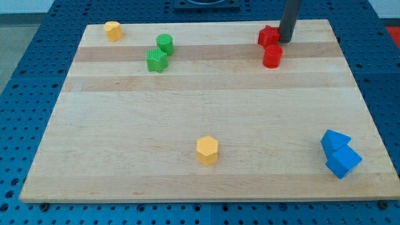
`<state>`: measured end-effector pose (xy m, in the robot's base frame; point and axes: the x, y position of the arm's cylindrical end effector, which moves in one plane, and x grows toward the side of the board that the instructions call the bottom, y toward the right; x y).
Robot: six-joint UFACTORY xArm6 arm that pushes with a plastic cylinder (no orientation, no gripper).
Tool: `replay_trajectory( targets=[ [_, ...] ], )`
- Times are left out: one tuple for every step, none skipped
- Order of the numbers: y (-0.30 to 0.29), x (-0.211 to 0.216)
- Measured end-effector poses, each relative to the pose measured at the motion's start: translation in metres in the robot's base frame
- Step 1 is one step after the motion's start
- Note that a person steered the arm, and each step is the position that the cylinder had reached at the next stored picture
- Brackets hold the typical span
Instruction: Push the red star to the top center of the board
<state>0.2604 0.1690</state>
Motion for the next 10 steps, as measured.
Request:
replay_trajectory(
  targets=[
    [-0.01,0.007],
    [-0.017,0.015],
    [-0.021,0.013],
    [-0.026,0.0],
    [-0.037,-0.009],
    [-0.055,-0.009],
    [-0.078,-0.009],
    [-0.103,-0.009],
    [-0.111,-0.005],
    [-0.111,0.016]
  ],
)
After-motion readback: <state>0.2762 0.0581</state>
